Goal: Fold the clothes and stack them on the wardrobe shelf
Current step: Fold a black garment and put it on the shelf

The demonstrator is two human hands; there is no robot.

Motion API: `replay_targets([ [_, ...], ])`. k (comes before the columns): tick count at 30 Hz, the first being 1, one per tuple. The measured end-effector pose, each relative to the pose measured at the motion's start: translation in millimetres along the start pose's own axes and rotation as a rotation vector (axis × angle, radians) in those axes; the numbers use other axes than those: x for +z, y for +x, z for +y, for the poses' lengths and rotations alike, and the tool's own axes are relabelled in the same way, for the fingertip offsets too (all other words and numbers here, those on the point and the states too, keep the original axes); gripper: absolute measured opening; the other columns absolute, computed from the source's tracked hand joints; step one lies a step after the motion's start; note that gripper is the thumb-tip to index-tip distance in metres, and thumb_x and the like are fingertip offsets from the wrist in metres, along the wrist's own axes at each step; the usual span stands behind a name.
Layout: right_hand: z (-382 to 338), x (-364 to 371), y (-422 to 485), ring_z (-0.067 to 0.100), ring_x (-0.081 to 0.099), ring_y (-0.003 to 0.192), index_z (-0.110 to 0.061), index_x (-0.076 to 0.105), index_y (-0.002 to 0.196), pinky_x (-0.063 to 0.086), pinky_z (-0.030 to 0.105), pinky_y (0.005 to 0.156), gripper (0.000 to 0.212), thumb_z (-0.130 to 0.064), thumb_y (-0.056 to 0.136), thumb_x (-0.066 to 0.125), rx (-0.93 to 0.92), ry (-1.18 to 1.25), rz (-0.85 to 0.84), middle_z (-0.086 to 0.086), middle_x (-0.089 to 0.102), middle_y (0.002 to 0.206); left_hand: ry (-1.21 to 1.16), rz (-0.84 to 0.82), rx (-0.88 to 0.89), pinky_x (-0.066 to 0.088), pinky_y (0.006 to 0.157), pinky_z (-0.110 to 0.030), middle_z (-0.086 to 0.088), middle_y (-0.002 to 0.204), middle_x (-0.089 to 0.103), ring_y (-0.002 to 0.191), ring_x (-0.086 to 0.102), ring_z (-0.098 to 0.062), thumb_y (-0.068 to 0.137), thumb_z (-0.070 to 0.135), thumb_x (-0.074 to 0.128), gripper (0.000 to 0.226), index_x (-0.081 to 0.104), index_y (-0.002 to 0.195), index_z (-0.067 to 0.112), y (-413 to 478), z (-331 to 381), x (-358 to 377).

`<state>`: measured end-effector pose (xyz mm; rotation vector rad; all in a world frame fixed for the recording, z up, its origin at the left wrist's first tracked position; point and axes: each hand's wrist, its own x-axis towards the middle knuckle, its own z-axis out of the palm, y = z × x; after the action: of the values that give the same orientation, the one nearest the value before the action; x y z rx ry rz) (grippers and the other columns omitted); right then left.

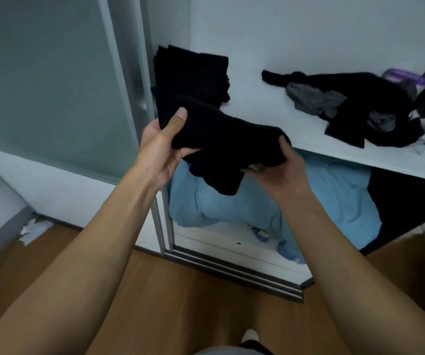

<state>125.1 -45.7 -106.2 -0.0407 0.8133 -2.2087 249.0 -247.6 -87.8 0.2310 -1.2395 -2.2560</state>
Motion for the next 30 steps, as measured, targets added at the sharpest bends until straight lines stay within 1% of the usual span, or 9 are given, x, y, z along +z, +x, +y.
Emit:
replay_targets([
  [3, -25.9, 41.9, 36.9, 0.035, 0.062, 0.117, -0.008, 0.067, 0.124, 0.052, 0.047, 0.098, 0.035, -0.026, 0.098, 0.056, -0.15, 0.102, -0.018, 0.017, 0.071, 0.117, 0.023, 0.024, 0.047, 0.059, 0.081, -0.044, -0.012, 0.109, 0.075, 0.107, 0.07, -0.029, 0.085, 0.026, 0.077, 0.04, 0.063, 0.115, 0.003, 21.3, 9.5, 14.1],
  [9, -77.0, 101.8, 118.4, 0.037, 0.054, 0.131, -0.004, 0.056, 0.137, 0.041, 0.049, 0.113, 0.044, -0.026, 0.099, 0.054, -0.228, 0.094, -0.137, 0.02, 0.058, 0.14, 0.117, 0.069, 0.244, 0.059, 0.079, -0.047, -0.007, 0.108, 0.075, 0.107, 0.07, -0.026, 0.092, 0.023, 0.068, 0.033, 0.059, 0.119, 0.006, 82.5, 32.8, 46.8],
  [15, -119.2, 153.6, 214.6, 0.037, 0.059, 0.123, -0.006, 0.057, 0.138, 0.047, 0.048, 0.107, 0.041, -0.024, 0.102, 0.048, -0.18, 0.058, -0.236, 0.019, 0.06, 0.136, 0.146, 0.146, 0.396, 0.059, 0.083, -0.049, -0.011, 0.114, 0.072, 0.107, 0.07, -0.026, 0.094, 0.02, 0.064, 0.028, 0.058, 0.119, 0.008, 154.1, 47.5, 79.5],
  [19, -143.2, 183.1, 286.3, 0.035, 0.065, 0.112, -0.011, 0.062, 0.133, 0.055, 0.047, 0.095, 0.039, -0.028, 0.098, 0.055, -0.094, -0.022, -0.314, 0.015, 0.066, 0.127, 0.122, 0.253, 0.457, 0.056, 0.091, -0.054, -0.016, 0.127, 0.066, 0.113, 0.067, -0.028, 0.096, 0.023, 0.062, 0.04, 0.052, 0.131, 0.005, 203.8, 41.2, 90.1],
  [22, -147.9, 180.6, 347.1, 0.035, 0.066, 0.113, -0.011, 0.062, 0.131, 0.058, 0.047, 0.09, 0.04, -0.03, 0.096, 0.06, 0.034, -0.203, -0.325, 0.017, 0.067, 0.127, 0.136, 0.4, 0.365, 0.058, 0.086, -0.048, -0.008, 0.123, 0.07, 0.11, 0.069, -0.025, 0.092, 0.031, 0.066, 0.042, 0.056, 0.129, 0.013, 230.7, 19.5, 75.9],
  [24, -146.3, 161.7, 379.5, 0.03, 0.069, 0.107, -0.011, 0.061, 0.131, 0.062, 0.04, 0.078, 0.044, -0.036, 0.095, 0.064, 0.13, -0.519, -0.244, 0.014, 0.068, 0.125, 0.237, 0.53, 0.123, 0.061, 0.075, -0.042, -0.003, 0.122, 0.069, 0.108, 0.067, -0.025, 0.081, 0.054, 0.07, 0.057, 0.061, 0.126, 0.021, 237.0, 4.8, 61.9],
  [26, -143.9, 135.7, 404.4, 0.022, 0.071, 0.1, -0.015, 0.065, 0.121, 0.061, 0.037, 0.083, 0.048, -0.05, 0.087, 0.071, 0.154, -0.884, -0.148, 0.006, 0.072, 0.117, 0.328, 0.618, -0.13, 0.058, 0.06, -0.032, 0.002, 0.109, 0.07, 0.098, 0.066, -0.02, 0.073, 0.07, 0.068, 0.063, 0.067, 0.116, 0.025, 241.0, -6.8, 47.4],
  [28, -139.6, 120.3, 424.7, 0.018, 0.073, 0.092, -0.015, 0.068, 0.108, 0.061, 0.034, 0.081, 0.045, -0.051, 0.082, 0.076, 0.119, -1.005, -0.129, 0.003, 0.074, 0.108, 0.399, 0.746, -0.178, 0.051, 0.048, -0.026, 0.0, 0.092, 0.068, 0.078, 0.066, -0.018, 0.081, 0.06, 0.068, 0.047, 0.067, 0.102, 0.017, 249.7, -12.4, 34.5],
  [30, -136.5, 116.7, 441.5, 0.019, 0.074, 0.083, -0.01, 0.069, 0.102, 0.062, 0.032, 0.07, 0.031, -0.035, 0.085, 0.077, 0.061, -0.912, -0.137, 0.008, 0.075, 0.104, 0.5, 0.876, -0.029, 0.058, 0.056, -0.03, -0.007, 0.091, 0.071, 0.077, 0.07, -0.021, 0.091, 0.038, 0.067, 0.031, 0.065, 0.094, 0.007, 259.2, -14.4, 29.4],
])
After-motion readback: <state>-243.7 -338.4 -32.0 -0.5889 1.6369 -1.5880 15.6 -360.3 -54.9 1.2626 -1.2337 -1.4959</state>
